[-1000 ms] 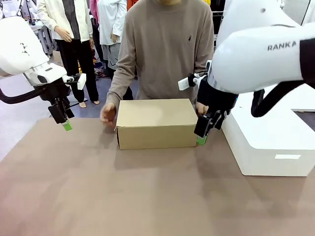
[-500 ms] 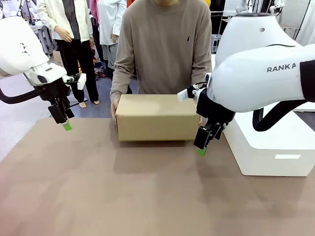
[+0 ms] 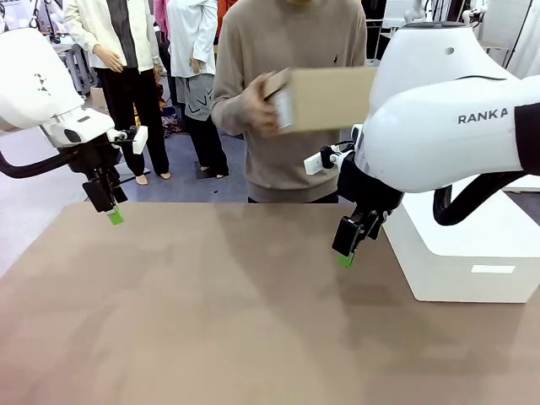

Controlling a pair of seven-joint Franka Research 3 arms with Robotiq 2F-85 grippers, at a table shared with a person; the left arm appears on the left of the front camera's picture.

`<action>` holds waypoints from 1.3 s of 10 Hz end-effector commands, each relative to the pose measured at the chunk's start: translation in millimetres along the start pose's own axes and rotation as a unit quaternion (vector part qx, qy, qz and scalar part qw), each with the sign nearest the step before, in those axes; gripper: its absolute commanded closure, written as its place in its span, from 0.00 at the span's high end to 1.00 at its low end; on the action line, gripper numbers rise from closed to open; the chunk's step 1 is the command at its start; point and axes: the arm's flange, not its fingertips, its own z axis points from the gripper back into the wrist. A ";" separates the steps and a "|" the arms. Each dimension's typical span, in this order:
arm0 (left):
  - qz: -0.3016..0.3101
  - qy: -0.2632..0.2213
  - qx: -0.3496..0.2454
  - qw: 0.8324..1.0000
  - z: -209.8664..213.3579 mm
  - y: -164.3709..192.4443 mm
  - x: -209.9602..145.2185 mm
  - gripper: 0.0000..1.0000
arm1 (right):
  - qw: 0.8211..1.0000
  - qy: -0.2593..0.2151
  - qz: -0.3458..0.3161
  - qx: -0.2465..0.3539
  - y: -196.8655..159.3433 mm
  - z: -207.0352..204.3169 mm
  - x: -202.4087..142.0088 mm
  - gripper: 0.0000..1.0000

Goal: Pack the shoes into the box.
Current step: Press down on the lid of the Shoes Box.

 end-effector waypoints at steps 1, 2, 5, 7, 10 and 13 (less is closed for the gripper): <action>-0.004 0.002 -0.001 1.000 2.8 0.1 -3.1 1.00 | 1.000 0.000 -0.001 0.000 -0.6 3.5 0.7 1.00; -0.004 0.002 -0.001 1.000 2.8 0.1 -3.1 1.00 | 1.000 0.000 -0.001 0.000 -0.6 3.5 0.7 1.00; -0.004 0.002 -0.001 1.000 2.8 0.1 -3.1 1.00 | 1.000 0.000 -0.001 0.000 -0.6 3.5 0.7 1.00; -0.004 0.002 -0.001 1.000 2.8 0.1 -3.1 1.00 | 1.000 0.000 -0.001 0.000 -0.6 3.5 0.7 1.00; -0.004 0.002 -0.001 1.000 2.8 0.1 -3.1 1.00 | 1.000 0.000 -0.001 0.000 -0.6 3.5 0.7 1.00; -0.004 0.002 -0.001 1.000 2.8 0.1 -3.1 1.00 | 1.000 0.000 -0.001 0.000 -0.6 3.5 0.7 1.00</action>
